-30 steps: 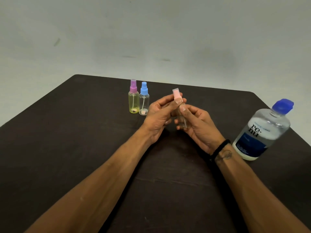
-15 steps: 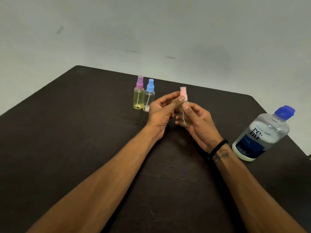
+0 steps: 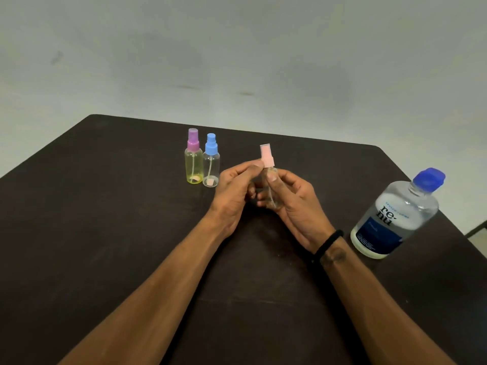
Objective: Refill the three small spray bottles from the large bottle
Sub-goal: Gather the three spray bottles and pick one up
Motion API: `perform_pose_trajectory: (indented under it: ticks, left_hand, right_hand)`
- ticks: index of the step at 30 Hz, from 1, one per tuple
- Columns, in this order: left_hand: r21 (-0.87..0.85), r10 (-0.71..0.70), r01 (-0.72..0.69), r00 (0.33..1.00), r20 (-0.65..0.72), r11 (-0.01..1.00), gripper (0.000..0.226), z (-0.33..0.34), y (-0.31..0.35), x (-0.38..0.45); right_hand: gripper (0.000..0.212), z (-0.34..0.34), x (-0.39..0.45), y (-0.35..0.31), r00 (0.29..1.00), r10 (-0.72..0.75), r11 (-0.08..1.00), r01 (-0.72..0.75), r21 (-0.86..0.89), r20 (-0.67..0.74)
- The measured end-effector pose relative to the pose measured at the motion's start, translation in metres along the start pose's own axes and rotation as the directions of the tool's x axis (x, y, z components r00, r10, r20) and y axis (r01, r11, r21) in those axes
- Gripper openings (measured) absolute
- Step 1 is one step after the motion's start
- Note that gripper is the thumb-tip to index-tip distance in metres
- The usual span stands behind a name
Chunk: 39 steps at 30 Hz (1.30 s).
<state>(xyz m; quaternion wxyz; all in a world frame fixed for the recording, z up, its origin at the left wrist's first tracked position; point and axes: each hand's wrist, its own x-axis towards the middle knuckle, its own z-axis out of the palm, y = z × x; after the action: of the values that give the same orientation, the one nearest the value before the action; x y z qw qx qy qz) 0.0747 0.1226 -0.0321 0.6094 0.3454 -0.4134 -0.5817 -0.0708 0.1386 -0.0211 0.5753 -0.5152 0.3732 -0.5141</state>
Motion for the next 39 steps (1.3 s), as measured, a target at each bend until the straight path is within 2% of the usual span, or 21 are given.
perform_pose_trajectory:
  ticks: [6,10,13,19,28,34,39]
  left_hand:
    - [-0.038,-0.01,0.009,1.0,-0.02,0.999,0.038,0.003,0.002,-0.002]
    - [-0.002,0.015,-0.015,1.0,-0.027,1.0,0.027,0.005,0.004,-0.003]
    - [0.069,0.012,-0.014,0.999,0.03,0.998,0.03,0.007,0.008,-0.009]
    - [0.051,0.006,-0.007,1.0,0.02,0.999,0.037,0.008,0.01,-0.01]
    - [-0.007,0.018,-0.018,1.0,-0.019,1.0,0.032,0.005,0.004,-0.003]
    - [0.113,0.094,-0.096,0.995,0.023,0.989,0.026,0.011,0.006,-0.01]
    - [0.134,0.114,-0.106,0.992,-0.054,0.985,0.035,0.014,0.004,-0.01]
  right_hand:
    - [0.035,0.0,-0.003,-0.004,0.999,0.006,1.0,-0.007,-0.031,-0.036]
    - [0.042,-0.001,-0.006,-0.008,1.0,-0.017,0.999,0.016,-0.034,-0.015]
    - [0.046,-0.002,-0.009,-0.007,1.0,-0.026,0.998,0.026,-0.061,-0.014]
    - [0.035,-0.002,-0.011,-0.008,0.998,-0.042,0.989,0.035,-0.146,-0.046]
    - [0.038,-0.004,-0.006,-0.008,0.995,-0.057,0.981,0.041,-0.19,-0.079]
    - [0.037,0.003,-0.006,-0.007,0.992,-0.11,0.952,0.087,-0.293,-0.063]
    - [0.027,-0.001,-0.004,-0.004,0.993,-0.117,0.936,0.108,-0.336,-0.007]
